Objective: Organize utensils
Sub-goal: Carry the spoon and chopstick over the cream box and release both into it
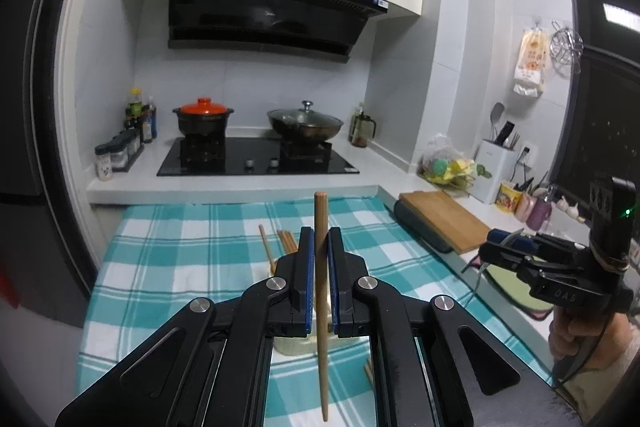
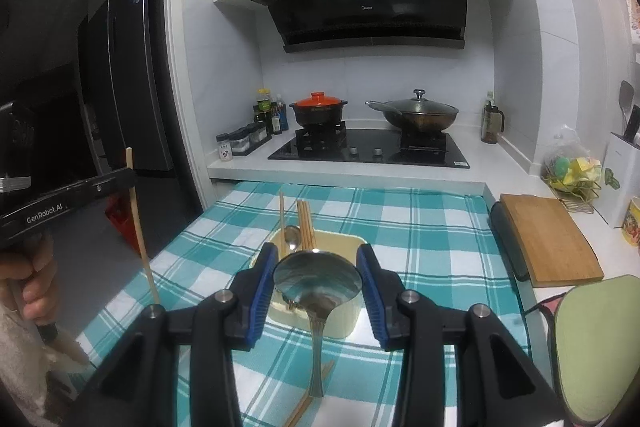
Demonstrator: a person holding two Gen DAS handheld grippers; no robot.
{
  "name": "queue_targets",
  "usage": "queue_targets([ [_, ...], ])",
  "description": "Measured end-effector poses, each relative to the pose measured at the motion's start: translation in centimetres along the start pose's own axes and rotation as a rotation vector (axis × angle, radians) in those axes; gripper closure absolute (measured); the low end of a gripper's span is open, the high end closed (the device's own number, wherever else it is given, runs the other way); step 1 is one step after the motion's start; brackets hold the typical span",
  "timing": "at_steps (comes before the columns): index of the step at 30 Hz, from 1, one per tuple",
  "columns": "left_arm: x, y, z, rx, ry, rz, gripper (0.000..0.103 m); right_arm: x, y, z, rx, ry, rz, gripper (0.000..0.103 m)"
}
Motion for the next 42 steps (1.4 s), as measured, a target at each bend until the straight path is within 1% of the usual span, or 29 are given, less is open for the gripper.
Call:
queue_targets([
  [4,-0.5,-2.0,-3.2,0.026,0.017,-0.001,0.098,0.4,-1.9,-2.9,0.011,-0.007,-0.015,0.062],
  [8,-0.7,-4.7,-5.5,0.058,0.021,-0.017,0.098,0.6,-4.3,-5.9,0.025,-0.013,-0.024,0.062],
  [11,-0.8,-7.5,-6.3,0.078,0.02,-0.044,0.098,1.0,-6.9,-7.7,0.033,-0.011,-0.028,0.062],
  [14,-1.0,-10.8,-5.7,0.07,0.024,-0.061,0.098,1.5,-9.6,-8.3,0.021,-0.009,-0.023,0.062],
  [19,-1.7,-16.7,-2.5,0.017,0.031,-0.097,0.098,2.0,-14.7,-6.5,-0.06,0.008,-0.017,0.062],
  [24,-3.1,-21.4,1.8,-0.079,0.064,-0.128,0.098,3.3,-19.3,-3.0,-0.158,-0.009,-0.007,0.062],
  [28,-3.5,-23.3,3.9,-0.134,0.064,-0.145,0.098,4.4,-22.6,-0.7,-0.23,-0.021,0.009,0.062],
  [32,-3.7,-24.6,4.7,-0.172,0.055,-0.153,0.097,5.2,-24.8,0.5,-0.277,-0.041,0.012,0.062],
  [33,-3.7,-24.9,4.8,-0.185,0.051,-0.15,0.097,5.3,-25.2,0.5,-0.272,-0.051,0.01,0.061],
  [34,-3.7,-25.0,4.9,-0.193,0.045,-0.157,0.095,5.5,-25.4,0.4,-0.27,-0.062,0.012,0.061],
  [35,-3.8,-25.1,4.8,-0.196,0.038,-0.167,0.084,5.6,-25.7,0.3,-0.272,-0.072,0.013,0.061],
  [36,-3.8,-25.0,4.7,-0.199,0.033,-0.175,0.075,5.8,-25.9,0.0,-0.273,-0.087,0.013,0.057],
  [37,-3.9,-24.6,4.5,-0.197,0.034,-0.178,0.055,5.9,-25.8,-0.4,-0.265,-0.1,0.015,0.053],
  [38,-4.1,-23.8,4.3,-0.182,0.042,-0.183,0.049,6.0,-25.6,-0.8,-0.252,-0.111,0.018,0.052],
  [39,-4.2,-22.9,4.0,-0.168,0.045,-0.187,0.046,6.0,-24.9,-1.3,-0.228,-0.123,0.015,0.052],
  [41,-4.3,-21.2,3.7,-0.172,0.039,-0.186,0.045,5.8,-23.4,-2.3,-0.197,-0.123,0.011,0.052],
  [42,-4.4,-20.1,3.7,-0.183,0.038,-0.18,0.042,5.6,-22.1,-2.7,-0.174,-0.114,0.013,0.052],
])
Point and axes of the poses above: each gripper's, at about its wrist camera, not at the fingertips, and y roughly against the way its jaws point, x to its right, z to its underside, the point moved 1 cm from there along -y, roughly the way its jaws point, and after that the axes turned 2 degrees about x, right-handed, at the moved point
